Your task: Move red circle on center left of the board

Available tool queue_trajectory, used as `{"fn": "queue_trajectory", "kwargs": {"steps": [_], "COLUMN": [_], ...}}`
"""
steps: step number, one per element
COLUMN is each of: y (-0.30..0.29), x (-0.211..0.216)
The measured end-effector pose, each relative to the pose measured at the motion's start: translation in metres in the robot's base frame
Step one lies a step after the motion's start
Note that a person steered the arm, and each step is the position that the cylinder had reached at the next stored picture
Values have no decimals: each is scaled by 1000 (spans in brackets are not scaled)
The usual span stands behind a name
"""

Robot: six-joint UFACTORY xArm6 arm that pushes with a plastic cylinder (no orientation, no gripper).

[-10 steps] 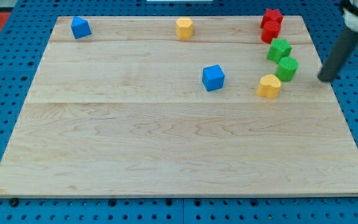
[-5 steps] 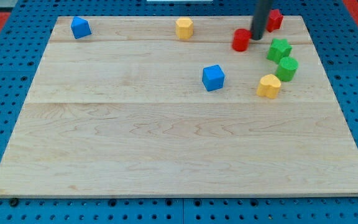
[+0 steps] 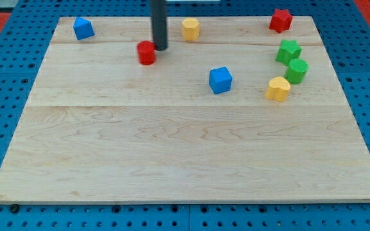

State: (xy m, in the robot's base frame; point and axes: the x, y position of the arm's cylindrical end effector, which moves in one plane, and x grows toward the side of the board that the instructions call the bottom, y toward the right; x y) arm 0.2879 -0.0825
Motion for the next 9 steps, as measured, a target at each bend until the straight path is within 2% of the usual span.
{"fn": "queue_trajectory", "kwargs": {"steps": [1,2,3,4,5,6,7,8,9], "y": [-72,-113,-81,-75,-80,-72,-106,-109,-93], "x": [39,70,66,84,108,109,118,123,135]}}
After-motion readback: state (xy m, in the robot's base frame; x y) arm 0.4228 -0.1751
